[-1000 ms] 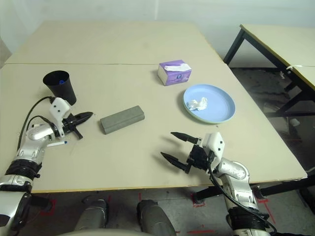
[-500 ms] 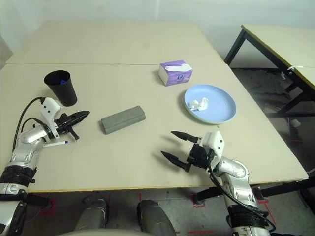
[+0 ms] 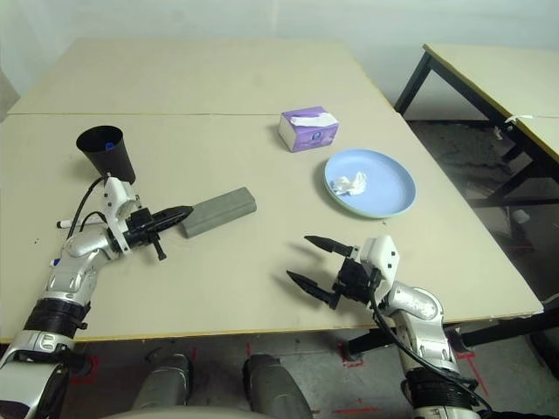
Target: Organize and tidy the items on the table.
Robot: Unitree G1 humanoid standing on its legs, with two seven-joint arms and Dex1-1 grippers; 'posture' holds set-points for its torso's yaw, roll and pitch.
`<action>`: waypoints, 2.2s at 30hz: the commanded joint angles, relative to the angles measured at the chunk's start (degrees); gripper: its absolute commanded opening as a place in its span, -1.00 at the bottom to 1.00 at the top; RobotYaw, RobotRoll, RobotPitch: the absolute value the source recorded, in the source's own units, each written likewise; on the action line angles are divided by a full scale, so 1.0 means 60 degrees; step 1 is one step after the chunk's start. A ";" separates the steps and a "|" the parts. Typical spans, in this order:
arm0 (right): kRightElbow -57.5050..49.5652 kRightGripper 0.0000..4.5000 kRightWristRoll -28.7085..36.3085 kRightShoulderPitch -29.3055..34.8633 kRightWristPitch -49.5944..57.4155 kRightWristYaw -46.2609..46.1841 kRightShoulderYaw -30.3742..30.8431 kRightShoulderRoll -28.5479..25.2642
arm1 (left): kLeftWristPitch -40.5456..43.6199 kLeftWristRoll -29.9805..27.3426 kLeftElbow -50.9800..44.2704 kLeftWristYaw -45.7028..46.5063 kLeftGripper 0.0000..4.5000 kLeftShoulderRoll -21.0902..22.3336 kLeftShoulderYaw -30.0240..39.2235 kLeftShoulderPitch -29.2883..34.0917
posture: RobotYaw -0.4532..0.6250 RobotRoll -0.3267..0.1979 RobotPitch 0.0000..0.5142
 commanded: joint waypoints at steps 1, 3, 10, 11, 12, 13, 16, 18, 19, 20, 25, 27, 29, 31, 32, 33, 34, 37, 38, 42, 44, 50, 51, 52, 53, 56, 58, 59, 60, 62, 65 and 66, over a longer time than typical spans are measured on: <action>-0.0134 1.00 -0.0040 0.0035 0.0011 -0.0013 0.0017 -0.0071 | 0.0048 0.0216 -0.0170 0.0069 -0.99 0.0206 -0.0093 0.0156 | -0.35 0.25 -0.54; -0.0143 1.00 -0.0045 -0.0025 0.0032 -0.0012 0.0051 -0.0056 | 0.0089 0.0323 -0.0091 0.0246 -0.99 0.0283 -0.0086 0.0156 | -0.35 0.25 -0.54; -0.0417 1.00 -0.0056 -0.0083 0.0160 -0.0081 0.0174 0.0015 | 0.0258 0.0837 0.0200 0.0585 -0.99 0.0453 -0.0359 0.0020 | -0.36 0.25 -0.54; -0.0459 1.00 -0.0053 -0.0068 0.0179 -0.0094 0.0183 0.0016 | 0.0264 0.0887 0.0232 0.0554 -0.99 0.0452 -0.0419 -0.0003 | -0.36 0.25 -0.54; -0.0487 1.00 -0.0052 -0.0061 0.0195 -0.0106 0.0191 0.0015 | 0.0269 0.0914 0.0253 0.0524 -0.99 0.0449 -0.0446 -0.0021 | -0.37 0.25 -0.54; -0.0513 1.00 -0.0051 -0.0043 0.0201 -0.0114 0.0199 0.0014 | 0.0307 0.0954 0.0268 0.0529 -0.99 0.0442 -0.0483 -0.0030 | -0.37 0.25 -0.54; -0.0571 1.00 -0.0041 0.0000 0.0220 -0.0133 0.0211 0.0003 | 0.0374 0.0987 0.0260 0.0507 -0.99 0.0414 -0.0571 -0.0026 | -0.38 0.25 -0.53; -0.0624 1.00 -0.0041 0.0030 0.0252 -0.0160 0.0222 0.0001 | 0.0385 0.1006 0.0230 0.0445 -0.99 0.0411 -0.0633 0.0000 | -0.38 0.25 -0.53; -0.0654 1.00 -0.0038 0.0047 0.0268 -0.0173 0.0223 0.0003 | 0.0398 0.1001 0.0213 0.0433 -0.99 0.0412 -0.0638 0.0015 | -0.38 0.25 -0.53; -0.0674 1.00 -0.0040 0.0059 0.0281 -0.0180 0.0225 0.0003 | 0.0389 0.1009 0.0204 0.0437 -0.99 0.0421 -0.0636 0.0021 | -0.38 0.25 -0.53; -0.0639 1.00 -0.0054 0.0099 0.0265 -0.0181 0.0218 0.0015 | 0.0383 0.0703 0.0159 0.0538 -0.99 0.0476 -0.0257 -0.0090 | -0.37 0.25 -0.53; -0.0564 1.00 -0.0060 0.0080 0.0232 -0.0161 0.0219 0.0021 | 0.0366 0.0535 0.0069 0.0483 -0.99 0.0524 -0.0125 -0.0127 | -0.37 0.25 -0.53; -0.0473 1.00 -0.0074 0.0054 0.0192 -0.0146 0.0223 0.0036 | 0.0380 0.0381 -0.0024 0.0452 -0.99 0.0603 0.0034 -0.0152 | -0.36 0.25 -0.54; -0.0420 1.00 -0.0077 0.0014 0.0183 -0.0146 0.0222 0.0047 | 0.0469 0.0186 -0.0171 0.0363 -0.99 0.0730 0.0207 -0.0127 | -0.36 0.25 -0.54; -0.0374 1.00 -0.0076 -0.0019 0.0173 -0.0146 0.0213 0.0053 | 0.0510 0.0121 -0.0263 0.0317 -0.99 0.0829 0.0265 -0.0093 | -0.36 0.25 -0.54; -0.0322 1.00 -0.0074 -0.0045 0.0151 -0.0131 0.0204 0.0052 | 0.0552 0.0062 -0.0366 0.0270 -0.99 0.0911 0.0311 -0.0041 | -0.35 0.25 -0.54; -0.0271 1.00 -0.0070 -0.0069 0.0131 -0.0116 0.0195 0.0051 | 0.0590 0.0005 -0.0486 0.0206 -0.99 0.1007 0.0359 0.0044 | -0.35 0.25 -0.55; -0.0151 1.00 -0.0067 -0.0136 0.0082 -0.0077 0.0182 0.0046 | 0.0775 -0.0153 -0.0927 0.0035 -0.99 0.1307 0.0473 0.0339 | -0.34 0.25 -0.55; -0.0115 1.00 -0.0067 -0.0159 0.0068 -0.0062 0.0180 0.0044 | 0.0853 -0.0206 -0.1077 0.0000 -0.99 0.1400 0.0507 0.0433 | -0.34 0.25 -0.55; 0.0017 1.00 -0.0058 -0.0238 -0.0002 0.0030 0.0184 0.0039 | 0.1286 -0.0439 -0.1707 -0.0157 -0.99 0.1818 0.0669 0.0855 | -0.32 0.25 -0.57; 0.0090 1.00 -0.0043 -0.0282 -0.0057 0.0096 0.0185 0.0046 | 0.1454 -0.0550 -0.2011 -0.0281 -0.99 0.2083 0.0752 0.1106 | -0.32 0.25 -0.57; 0.0256 1.00 -0.0027 -0.0388 -0.0298 0.0489 0.0252 0.0026 | 0.1903 -0.0805 -0.2654 -0.0504 -0.99 0.3118 0.1316 0.1871 | -0.30 0.25 -0.59; 0.0282 1.00 -0.0014 -0.0405 -0.0302 0.0511 0.0237 0.0036 | 0.1933 -0.0843 -0.2693 -0.0544 -0.99 0.3285 0.1422 0.1982 | -0.29 0.25 -0.59; 0.0317 1.00 -0.0008 -0.0426 -0.0309 0.0530 0.0226 0.0044 | 0.1967 -0.0869 -0.2701 -0.0573 -0.99 0.3473 0.1556 0.2097 | -0.28 0.25 -0.60; 0.0344 1.00 -0.0007 -0.0445 -0.0318 0.0558 0.0226 0.0044 | 0.1979 -0.0877 -0.2703 -0.0608 -0.99 0.3644 0.1670 0.2199 | -0.28 0.25 -0.60; 0.0452 1.00 0.0006 -0.0513 -0.0339 0.0636 0.0219 0.0043 | 0.1991 -0.0823 -0.2667 -0.0856 -0.99 0.4296 0.1977 0.2532 | -0.26 0.25 -0.59; 0.0510 1.00 0.0046 -0.0560 -0.0352 0.0735 0.0221 0.0047 | 0.2072 -0.0850 -0.2611 -0.1036 -0.81 0.4675 0.2120 0.2658 | -0.25 0.25 -0.59; 0.0493 1.00 0.0086 -0.0569 -0.0361 0.0842 0.0248 0.0046 | 0.2073 -0.0813 -0.2527 -0.1149 -0.71 0.4888 0.2157 0.2696 | -0.24 0.25 -0.58; 0.0407 1.00 0.0132 -0.0550 -0.0369 0.1005 0.0312 0.0040 | 0.2011 -0.0731 -0.2397 -0.1272 -0.58 0.5097 0.2172 0.2710 | -0.24 0.25 -0.59; 0.0312 1.00 0.0091 -0.0532 -0.0468 0.1287 0.0468 0.0025 | 0.1971 -0.0627 -0.2160 -0.1480 -0.32 0.5389 0.2156 0.2681 | -0.23 0.25 -0.59; 0.0150 1.00 0.0060 -0.0527 -0.0513 0.1680 0.0756 0.0016 | 0.1812 -0.0393 -0.1902 -0.1839 0.13 0.5763 0.1917 0.2602 | -0.23 0.25 -0.58; 0.0116 1.00 0.0062 -0.0571 -0.0526 0.1736 0.0820 0.0039 | 0.1803 -0.0318 -0.1842 -0.1981 0.27 0.5869 0.1822 0.2557 | -0.23 0.25 -0.59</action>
